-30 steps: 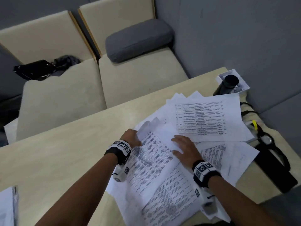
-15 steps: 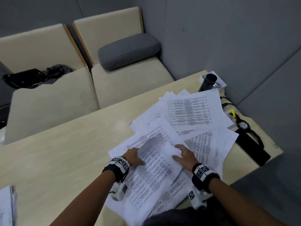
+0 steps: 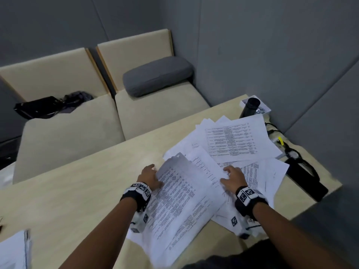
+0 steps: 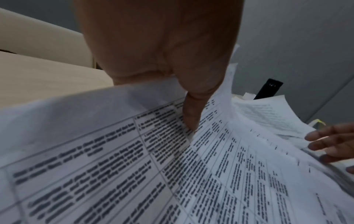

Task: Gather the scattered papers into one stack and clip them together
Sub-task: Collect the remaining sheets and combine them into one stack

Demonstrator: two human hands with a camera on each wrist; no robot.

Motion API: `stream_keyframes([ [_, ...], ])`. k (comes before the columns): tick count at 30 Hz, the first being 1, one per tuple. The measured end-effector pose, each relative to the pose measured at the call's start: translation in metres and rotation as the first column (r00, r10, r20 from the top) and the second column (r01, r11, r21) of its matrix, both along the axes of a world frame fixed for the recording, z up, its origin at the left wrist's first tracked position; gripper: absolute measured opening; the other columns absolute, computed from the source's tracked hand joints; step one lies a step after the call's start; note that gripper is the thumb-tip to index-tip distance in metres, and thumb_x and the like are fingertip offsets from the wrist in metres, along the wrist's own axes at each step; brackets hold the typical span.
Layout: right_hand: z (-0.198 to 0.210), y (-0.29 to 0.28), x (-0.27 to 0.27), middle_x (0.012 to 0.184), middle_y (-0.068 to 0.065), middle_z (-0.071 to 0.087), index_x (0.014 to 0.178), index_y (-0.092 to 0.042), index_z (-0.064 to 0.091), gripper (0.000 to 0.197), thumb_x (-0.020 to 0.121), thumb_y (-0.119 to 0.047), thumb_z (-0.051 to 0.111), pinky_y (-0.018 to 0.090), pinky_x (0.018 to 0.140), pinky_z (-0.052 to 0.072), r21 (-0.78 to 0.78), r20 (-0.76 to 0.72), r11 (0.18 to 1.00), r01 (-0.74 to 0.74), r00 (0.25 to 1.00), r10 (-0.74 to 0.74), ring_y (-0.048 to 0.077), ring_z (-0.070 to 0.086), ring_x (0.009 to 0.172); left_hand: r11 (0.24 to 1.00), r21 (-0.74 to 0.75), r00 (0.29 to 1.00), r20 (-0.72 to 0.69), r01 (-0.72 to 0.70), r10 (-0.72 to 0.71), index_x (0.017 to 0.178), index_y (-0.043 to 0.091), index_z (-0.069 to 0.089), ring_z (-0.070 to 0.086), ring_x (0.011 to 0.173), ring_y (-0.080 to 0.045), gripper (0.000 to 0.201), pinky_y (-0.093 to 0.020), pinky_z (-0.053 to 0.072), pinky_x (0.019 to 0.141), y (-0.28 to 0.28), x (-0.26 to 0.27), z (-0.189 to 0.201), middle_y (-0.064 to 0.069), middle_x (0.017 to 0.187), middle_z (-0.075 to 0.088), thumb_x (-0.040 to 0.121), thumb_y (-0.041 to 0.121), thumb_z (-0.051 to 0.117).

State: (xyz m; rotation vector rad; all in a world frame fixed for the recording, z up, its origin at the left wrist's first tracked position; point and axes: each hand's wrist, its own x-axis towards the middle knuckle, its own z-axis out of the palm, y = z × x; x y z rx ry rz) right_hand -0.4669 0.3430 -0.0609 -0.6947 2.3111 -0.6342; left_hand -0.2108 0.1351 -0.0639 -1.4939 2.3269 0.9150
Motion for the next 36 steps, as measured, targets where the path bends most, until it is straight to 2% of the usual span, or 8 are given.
stream_keyframes([
  [5,-0.013,0.008,-0.007,0.137,0.013,0.043,0.139,-0.013,0.043,0.075,0.074,-0.022,0.078,0.031,0.100,0.040,0.103,0.099,0.995,-0.008,0.995,-0.002,0.028,0.049,0.122,0.995,0.097,0.993,0.118,-0.002,-0.009,0.103,0.008,0.059,0.062,0.083,-0.024,0.046,-0.030,0.055,0.077,0.006,-0.018,0.000,-0.005,0.098,0.062,0.071,0.034,0.078],
  [9,-0.013,0.003,0.005,0.134,0.009,0.054,0.141,-0.011,0.042,0.075,0.075,-0.007,0.077,0.022,0.084,0.045,0.059,0.229,0.995,-0.082,0.971,0.067,0.022,0.058,0.105,0.976,0.201,0.992,0.076,0.086,-0.103,0.129,0.015,0.044,0.062,0.105,-0.030,0.067,-0.038,0.052,0.089,0.016,-0.025,-0.010,-0.009,0.119,0.063,0.074,0.030,0.078],
  [15,-0.007,-0.011,0.012,0.138,0.007,0.052,0.132,-0.015,0.052,0.065,0.074,-0.004,0.079,0.023,0.095,0.039,-0.081,0.290,0.964,-0.252,0.920,0.264,0.020,0.044,0.134,0.971,0.191,0.989,-0.001,0.144,-0.147,0.097,0.012,0.062,0.066,0.085,-0.024,0.038,-0.033,0.056,0.075,0.024,-0.008,0.004,-0.006,0.092,0.068,0.067,0.020,0.082],
  [18,0.002,-0.014,0.001,0.126,0.005,0.060,0.129,-0.022,0.053,0.080,0.059,-0.031,0.091,0.040,0.101,0.048,-0.196,0.440,0.981,0.007,0.894,0.082,0.025,0.058,0.119,0.984,0.169,0.969,-0.231,-0.047,0.086,0.064,0.007,0.060,0.059,0.053,-0.019,0.022,-0.032,0.049,0.055,0.011,0.016,0.028,-0.010,0.060,0.065,0.068,0.012,0.081],
  [21,0.007,-0.019,-0.010,0.127,0.012,0.061,0.132,-0.027,0.051,0.099,0.045,-0.043,0.096,0.053,0.101,0.047,-0.267,0.658,0.941,0.208,0.753,0.021,0.029,0.061,0.117,0.899,0.317,0.709,-0.555,-0.303,0.435,0.064,0.001,0.062,0.060,0.041,-0.011,0.020,-0.025,0.050,0.043,0.004,0.038,0.063,-0.003,0.050,0.066,0.069,-0.007,0.079],
  [26,0.062,-0.055,0.026,0.117,0.003,0.070,0.122,-0.017,0.059,0.079,0.053,-0.029,0.094,0.037,0.094,0.052,-0.387,0.590,0.920,-0.062,0.751,0.298,0.018,0.067,0.109,0.851,0.441,0.374,-0.766,-0.286,0.523,0.075,-0.011,0.064,0.064,0.050,-0.016,0.007,-0.025,0.055,0.054,-0.002,0.050,0.106,-0.006,0.057,0.069,0.074,-0.014,0.070],
  [29,0.097,-0.083,0.049,0.115,0.005,0.071,0.117,-0.016,0.061,0.066,0.059,-0.022,0.092,0.036,0.090,0.054,-0.483,0.523,0.876,0.000,0.802,0.288,0.019,0.068,0.105,0.843,0.476,0.267,-0.803,-0.252,0.533,0.083,-0.013,0.064,0.066,0.063,-0.023,0.039,-0.035,0.057,0.070,-0.005,0.054,0.126,-0.015,0.069,0.070,0.061,0.010,0.086],
  [36,0.126,-0.099,0.075,0.097,0.002,0.071,0.092,-0.020,0.063,0.035,0.068,-0.010,0.086,0.024,0.074,0.055,-0.565,0.438,0.823,0.061,0.867,0.236,0.017,0.069,0.092,0.901,0.300,0.376,-0.832,-0.313,0.408,0.089,0.026,0.075,0.069,0.088,-0.014,0.043,-0.040,0.056,0.083,0.011,0.054,0.143,0.004,0.093,0.076,0.069,-0.012,0.077],
])
